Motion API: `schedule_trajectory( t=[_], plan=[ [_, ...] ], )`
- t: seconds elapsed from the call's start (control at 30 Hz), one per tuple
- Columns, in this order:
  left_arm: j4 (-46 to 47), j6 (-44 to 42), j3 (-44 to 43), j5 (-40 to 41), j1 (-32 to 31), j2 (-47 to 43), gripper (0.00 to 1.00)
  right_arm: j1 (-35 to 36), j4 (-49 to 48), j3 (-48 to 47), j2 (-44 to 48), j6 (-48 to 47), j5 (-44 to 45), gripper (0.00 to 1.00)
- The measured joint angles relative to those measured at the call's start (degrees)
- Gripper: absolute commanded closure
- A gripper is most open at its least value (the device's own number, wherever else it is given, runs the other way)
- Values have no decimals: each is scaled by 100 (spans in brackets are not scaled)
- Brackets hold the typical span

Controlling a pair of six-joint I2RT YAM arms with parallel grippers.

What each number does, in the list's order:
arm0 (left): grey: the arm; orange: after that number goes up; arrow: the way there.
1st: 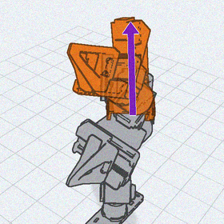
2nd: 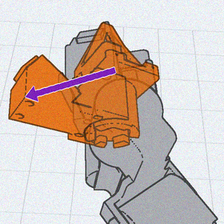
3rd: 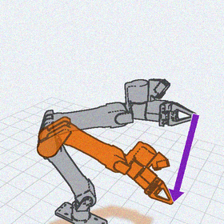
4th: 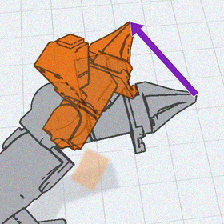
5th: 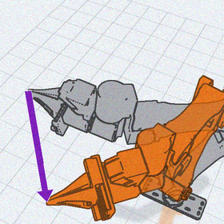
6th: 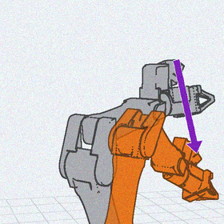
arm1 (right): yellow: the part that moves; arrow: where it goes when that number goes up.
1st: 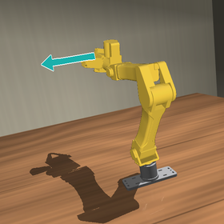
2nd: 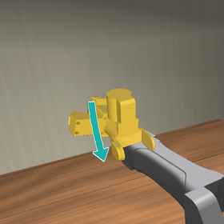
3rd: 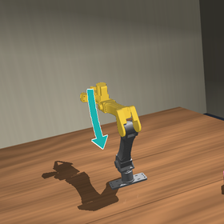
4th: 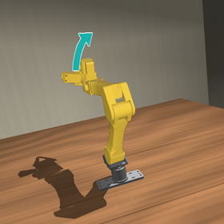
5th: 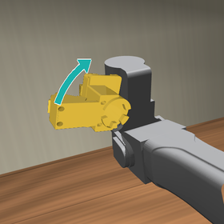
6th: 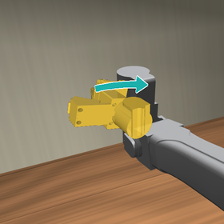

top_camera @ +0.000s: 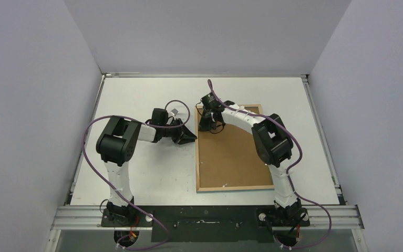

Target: Put the photo into the frame

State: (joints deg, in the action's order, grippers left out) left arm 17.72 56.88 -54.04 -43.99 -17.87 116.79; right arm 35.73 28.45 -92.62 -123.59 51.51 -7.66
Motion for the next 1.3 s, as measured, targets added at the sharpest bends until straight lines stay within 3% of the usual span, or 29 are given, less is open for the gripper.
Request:
schedule_trajectory(
  t=[0.43, 0.6, 0.7, 0.93, 1.3],
  plan=[
    [2, 9, -4, 4, 9, 0, 80, -55, -798, 627, 221, 439, -127, 100],
    [-9, 13, -17, 7, 20, 0, 80, -87, -1563, 1213, 461, 734, -186, 78],
    [-55, 13, -37, 7, 20, 0, 80, -107, -2004, 1504, 601, 846, -184, 76],
    [-160, 2, -81, 2, 24, 2, 80, -118, -2555, 1880, 680, 973, -151, 99],
    [-553, -122, -297, -48, 50, 50, 80, -118, -2658, 1932, 680, 1071, -120, 100]
  ],
)
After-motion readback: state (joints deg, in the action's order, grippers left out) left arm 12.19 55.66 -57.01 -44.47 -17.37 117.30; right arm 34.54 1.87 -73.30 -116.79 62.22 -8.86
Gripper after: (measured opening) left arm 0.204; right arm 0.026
